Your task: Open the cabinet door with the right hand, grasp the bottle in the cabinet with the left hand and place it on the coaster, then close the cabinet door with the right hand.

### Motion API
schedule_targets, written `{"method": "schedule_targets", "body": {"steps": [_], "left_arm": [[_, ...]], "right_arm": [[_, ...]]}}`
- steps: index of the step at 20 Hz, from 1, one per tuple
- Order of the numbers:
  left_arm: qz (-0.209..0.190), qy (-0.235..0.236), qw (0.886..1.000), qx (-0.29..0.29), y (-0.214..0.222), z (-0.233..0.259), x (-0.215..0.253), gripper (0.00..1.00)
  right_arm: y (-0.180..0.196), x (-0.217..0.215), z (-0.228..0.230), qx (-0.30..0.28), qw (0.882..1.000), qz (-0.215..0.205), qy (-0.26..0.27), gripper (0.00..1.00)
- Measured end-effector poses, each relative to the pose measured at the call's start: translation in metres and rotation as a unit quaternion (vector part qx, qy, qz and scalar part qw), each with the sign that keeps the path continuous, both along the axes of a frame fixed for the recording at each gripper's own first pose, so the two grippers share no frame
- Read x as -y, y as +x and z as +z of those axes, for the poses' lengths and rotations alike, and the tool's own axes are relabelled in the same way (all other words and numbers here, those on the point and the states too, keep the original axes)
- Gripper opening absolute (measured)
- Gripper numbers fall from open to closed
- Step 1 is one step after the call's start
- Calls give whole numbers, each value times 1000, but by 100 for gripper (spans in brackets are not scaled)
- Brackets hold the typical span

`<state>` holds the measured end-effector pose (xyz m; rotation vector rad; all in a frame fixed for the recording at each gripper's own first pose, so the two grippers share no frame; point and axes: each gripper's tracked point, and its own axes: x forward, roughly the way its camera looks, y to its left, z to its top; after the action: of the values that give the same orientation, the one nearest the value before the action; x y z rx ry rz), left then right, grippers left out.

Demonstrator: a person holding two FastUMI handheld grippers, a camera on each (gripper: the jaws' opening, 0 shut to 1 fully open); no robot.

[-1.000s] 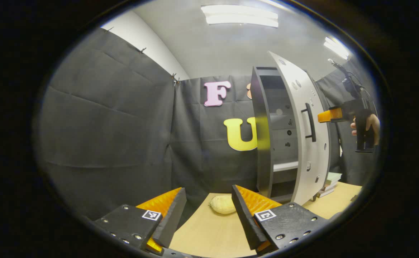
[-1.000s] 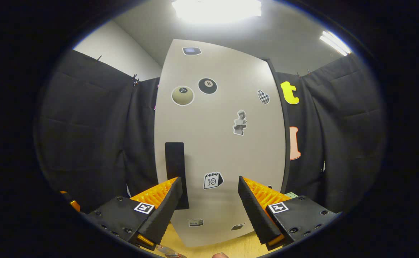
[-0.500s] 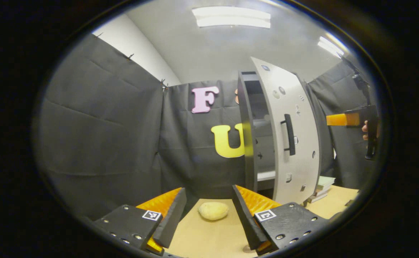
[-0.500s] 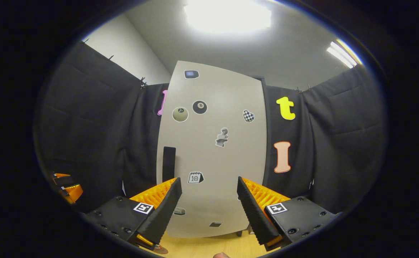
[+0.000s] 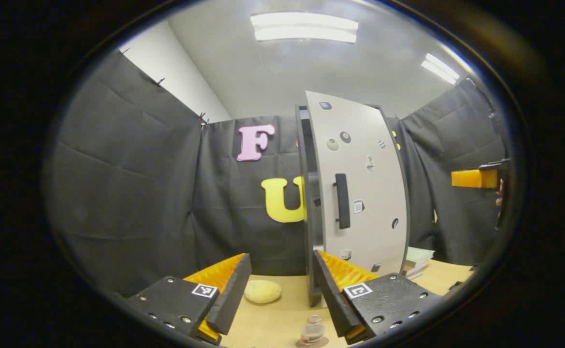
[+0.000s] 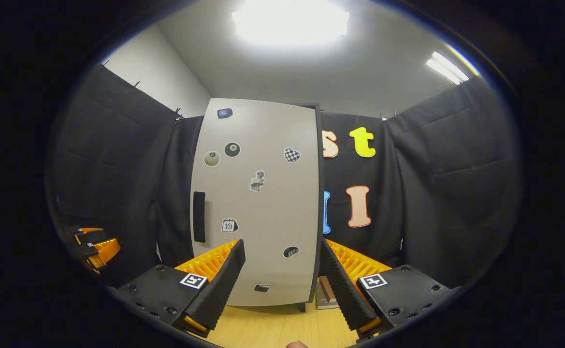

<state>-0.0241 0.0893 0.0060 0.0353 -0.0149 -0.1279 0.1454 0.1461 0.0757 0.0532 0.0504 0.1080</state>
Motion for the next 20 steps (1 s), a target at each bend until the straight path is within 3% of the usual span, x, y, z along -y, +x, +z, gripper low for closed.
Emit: {"method": "schedule_targets", "body": {"steps": [9,20], "left_arm": [[-13,8,1000,0,-1,5,49,77],[-4,23,1000,6,-2,12,63,79]], "right_arm": [[-22,49,-23,4,999,-36,38,98],[-40,85,-76,-22,996,-74,45,96]]}}
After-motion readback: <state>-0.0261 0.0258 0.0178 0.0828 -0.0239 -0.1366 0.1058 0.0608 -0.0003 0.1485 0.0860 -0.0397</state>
